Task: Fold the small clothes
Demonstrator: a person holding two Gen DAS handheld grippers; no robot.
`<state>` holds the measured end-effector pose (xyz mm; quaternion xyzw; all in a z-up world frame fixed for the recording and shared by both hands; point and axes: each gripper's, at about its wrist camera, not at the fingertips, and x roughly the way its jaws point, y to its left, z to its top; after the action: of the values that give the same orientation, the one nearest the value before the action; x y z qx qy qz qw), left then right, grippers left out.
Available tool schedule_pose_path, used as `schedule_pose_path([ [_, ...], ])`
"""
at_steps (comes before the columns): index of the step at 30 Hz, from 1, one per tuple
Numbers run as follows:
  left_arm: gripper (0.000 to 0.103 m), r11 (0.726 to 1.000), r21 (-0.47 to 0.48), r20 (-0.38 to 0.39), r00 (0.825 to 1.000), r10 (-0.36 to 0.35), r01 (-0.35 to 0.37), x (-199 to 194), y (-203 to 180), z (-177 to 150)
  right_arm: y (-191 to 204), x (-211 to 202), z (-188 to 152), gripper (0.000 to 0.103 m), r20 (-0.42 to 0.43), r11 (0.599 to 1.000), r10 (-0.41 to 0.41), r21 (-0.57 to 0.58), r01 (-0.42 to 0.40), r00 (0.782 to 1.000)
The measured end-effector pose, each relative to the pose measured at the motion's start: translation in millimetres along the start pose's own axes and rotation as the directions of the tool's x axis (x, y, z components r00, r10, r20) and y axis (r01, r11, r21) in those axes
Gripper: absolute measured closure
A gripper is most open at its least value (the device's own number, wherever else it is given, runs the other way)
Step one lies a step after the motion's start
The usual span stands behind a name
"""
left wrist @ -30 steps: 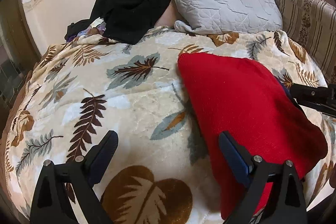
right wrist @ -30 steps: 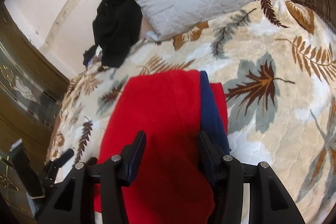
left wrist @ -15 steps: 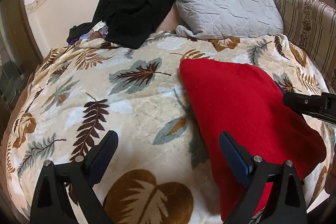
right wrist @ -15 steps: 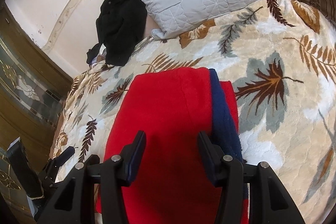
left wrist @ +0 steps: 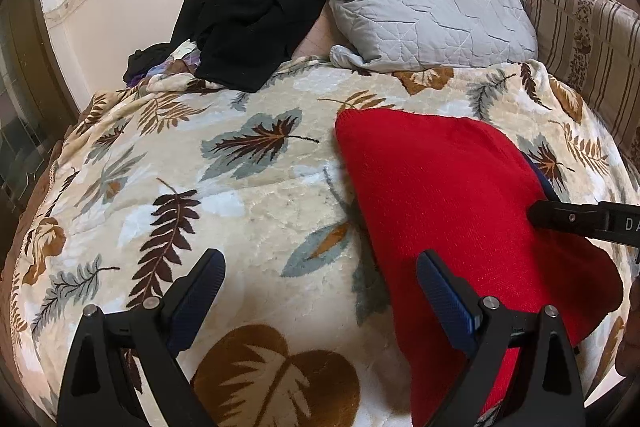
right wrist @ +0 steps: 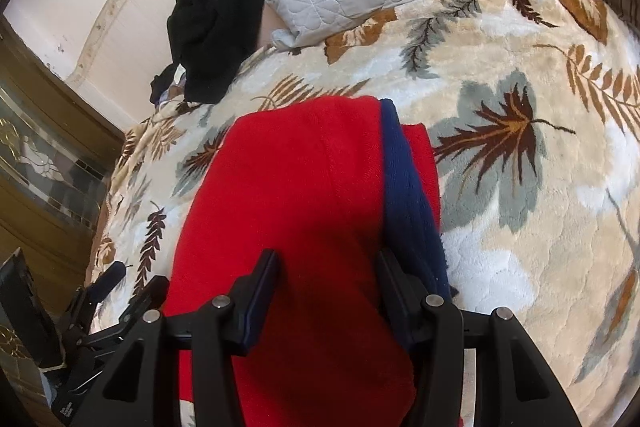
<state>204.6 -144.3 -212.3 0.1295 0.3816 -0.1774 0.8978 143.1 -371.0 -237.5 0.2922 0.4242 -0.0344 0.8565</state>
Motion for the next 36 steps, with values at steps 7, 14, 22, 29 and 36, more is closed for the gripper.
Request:
schedule_pose_path([
  [7,0.007,1.000,0.002,-0.001,1.000,0.000,0.000,-0.1,-0.1,0.1,1.3,-0.1,0.0,0.049,-0.002,1.000,-0.001,0.001,0.001,1.000],
  [14,0.007,1.000,0.000,0.001,1.000,0.000,0.000,-0.1,-0.1,0.7,2.4,0.1,-1.2,0.048,-0.003,1.000,-0.006,-0.004,0.006,1.000],
  [22,0.007,1.000,-0.004,0.007,1.000,0.005,-0.005,-0.1,1.3,1.2,2.2,0.2,-1.3,0.048,-0.003,1.000,-0.006,-0.005,0.006,1.000],
  [29,0.007,1.000,-0.007,0.009,1.000,0.004,-0.004,-1.3,2.1,0.7,2.5,0.2,-1.2,0.048,-0.002,1.000,-0.008,-0.007,0.008,1.000],
  [36,0.007,1.000,-0.006,0.011,1.000,0.007,-0.007,-2.1,2.2,0.8,2.9,-1.2,-2.1,0.048,-0.003,1.000,-0.005,-0.007,0.005,1.000],
])
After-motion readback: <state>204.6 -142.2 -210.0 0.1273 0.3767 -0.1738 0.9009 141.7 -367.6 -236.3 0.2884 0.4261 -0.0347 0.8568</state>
